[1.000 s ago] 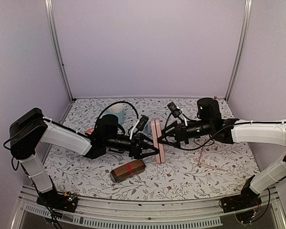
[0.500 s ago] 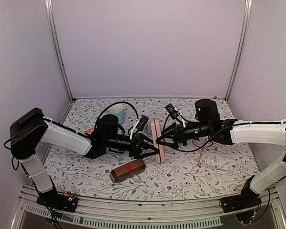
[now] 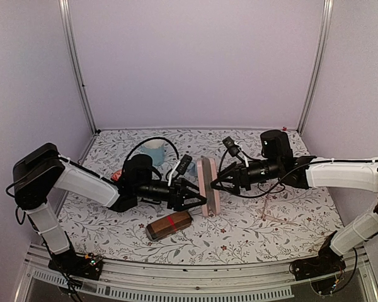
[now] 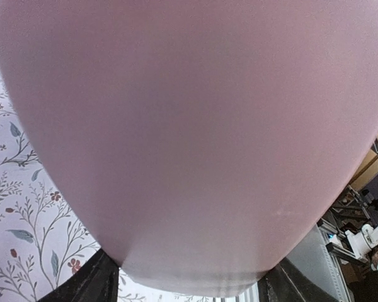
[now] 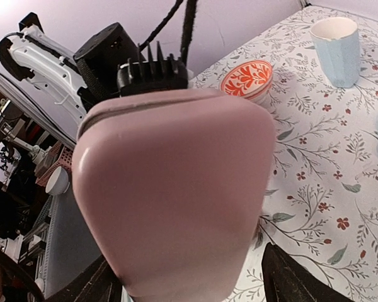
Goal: Organize the sunglasses
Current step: Open the sunglasses case.
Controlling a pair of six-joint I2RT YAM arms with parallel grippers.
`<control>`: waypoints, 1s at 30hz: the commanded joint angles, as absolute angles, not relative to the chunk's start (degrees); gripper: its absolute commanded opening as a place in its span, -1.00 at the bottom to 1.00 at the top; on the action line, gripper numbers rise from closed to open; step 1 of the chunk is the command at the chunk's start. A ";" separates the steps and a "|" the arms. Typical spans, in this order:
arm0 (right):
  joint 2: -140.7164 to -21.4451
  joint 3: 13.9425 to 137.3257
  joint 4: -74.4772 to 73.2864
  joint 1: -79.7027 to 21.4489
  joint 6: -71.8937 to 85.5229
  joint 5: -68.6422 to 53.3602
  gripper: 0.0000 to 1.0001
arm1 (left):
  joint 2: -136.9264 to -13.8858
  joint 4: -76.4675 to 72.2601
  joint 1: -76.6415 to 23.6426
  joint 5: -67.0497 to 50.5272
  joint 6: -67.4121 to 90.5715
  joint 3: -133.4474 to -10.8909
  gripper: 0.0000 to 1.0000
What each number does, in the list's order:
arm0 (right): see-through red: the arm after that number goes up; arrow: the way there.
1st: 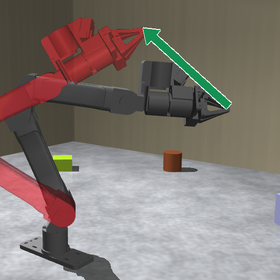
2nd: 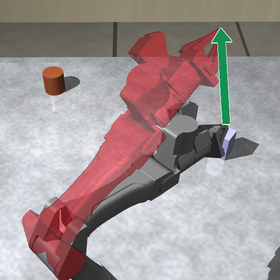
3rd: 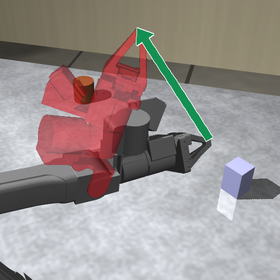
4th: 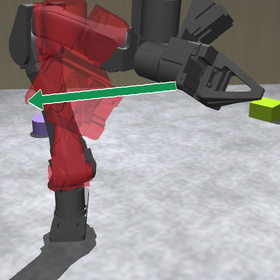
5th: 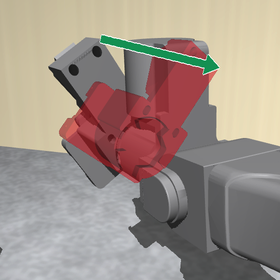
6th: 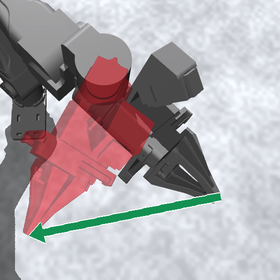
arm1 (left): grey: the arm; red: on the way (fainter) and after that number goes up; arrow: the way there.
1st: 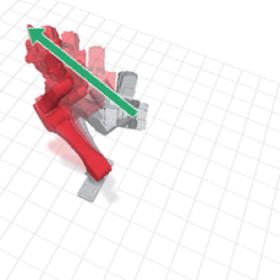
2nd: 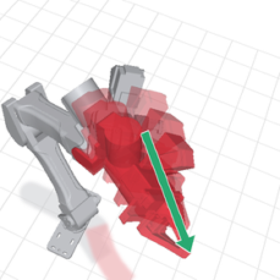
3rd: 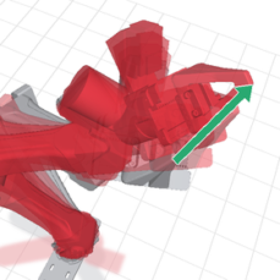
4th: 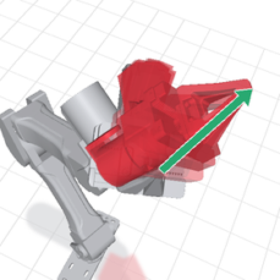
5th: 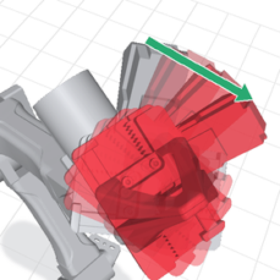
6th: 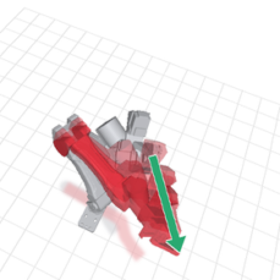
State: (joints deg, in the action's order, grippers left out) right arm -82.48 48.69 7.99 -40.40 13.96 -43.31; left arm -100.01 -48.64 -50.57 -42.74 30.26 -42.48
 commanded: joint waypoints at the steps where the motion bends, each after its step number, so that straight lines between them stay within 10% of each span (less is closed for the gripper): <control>1: -82.67 46.79 4.40 -35.22 14.17 -35.34 0.53 | -97.63 -59.43 -51.17 -49.13 30.10 -40.88 -1.00; 15: -79.65 45.93 5.33 -34.81 13.80 -39.77 0.36 | -99.92 -59.78 -50.33 -42.42 33.98 -40.96 -1.00; 30: -80.24 43.99 8.86 -36.92 12.53 -41.13 -0.26 | -102.84 -65.56 -50.31 -42.09 38.51 -41.07 -1.00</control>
